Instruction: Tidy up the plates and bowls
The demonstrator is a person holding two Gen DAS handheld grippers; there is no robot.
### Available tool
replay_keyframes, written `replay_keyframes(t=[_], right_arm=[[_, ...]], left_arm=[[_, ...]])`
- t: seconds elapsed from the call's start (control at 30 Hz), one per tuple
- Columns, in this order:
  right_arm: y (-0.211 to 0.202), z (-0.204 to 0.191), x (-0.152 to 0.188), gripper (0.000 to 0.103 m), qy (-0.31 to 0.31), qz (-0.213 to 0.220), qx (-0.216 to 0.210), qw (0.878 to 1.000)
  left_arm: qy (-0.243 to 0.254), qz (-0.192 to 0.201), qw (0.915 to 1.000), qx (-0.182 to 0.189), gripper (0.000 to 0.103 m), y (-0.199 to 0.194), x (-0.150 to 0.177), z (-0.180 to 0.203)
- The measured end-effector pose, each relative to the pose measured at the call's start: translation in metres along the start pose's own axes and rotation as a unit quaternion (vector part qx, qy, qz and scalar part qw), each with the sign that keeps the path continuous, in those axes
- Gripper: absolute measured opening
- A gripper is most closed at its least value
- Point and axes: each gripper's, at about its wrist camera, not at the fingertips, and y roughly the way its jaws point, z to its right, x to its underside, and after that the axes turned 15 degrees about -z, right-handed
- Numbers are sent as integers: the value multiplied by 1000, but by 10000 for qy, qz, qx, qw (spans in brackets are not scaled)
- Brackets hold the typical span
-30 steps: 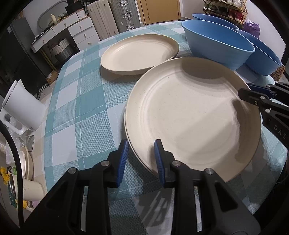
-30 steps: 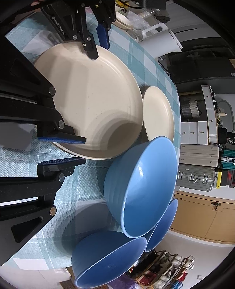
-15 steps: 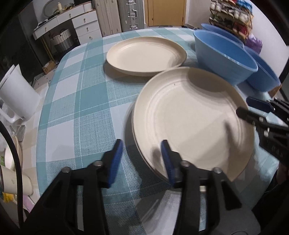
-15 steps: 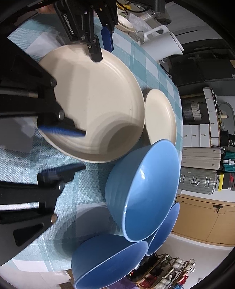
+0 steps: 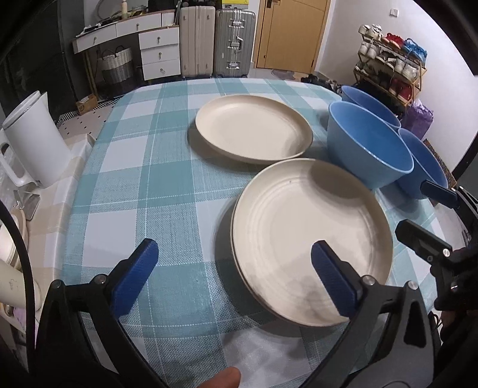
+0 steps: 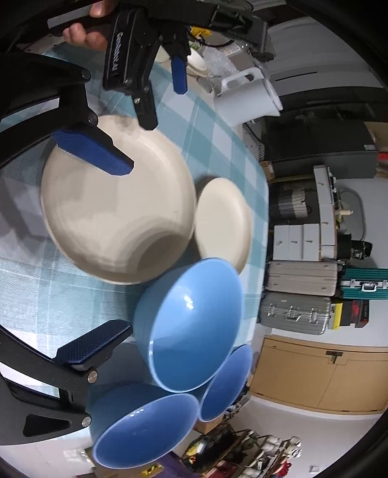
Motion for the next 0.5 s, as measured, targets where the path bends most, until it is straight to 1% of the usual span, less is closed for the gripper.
replay_keyframes(t=[0.13,0.3,0.5], right_arm=[[-9,0,-11,100,-10,54,-133,9999],[-16,0,-30,101,-118,157,-186,9996],[-22,-4,-51,101,-239,262,-249,9991]], left_arm=[[-110,101,9999,59,102,-7,0,-4],[-472,233,9984,206,102,-16,-1,-19],[-836,309,9958,212,102,-18,-1,-38]])
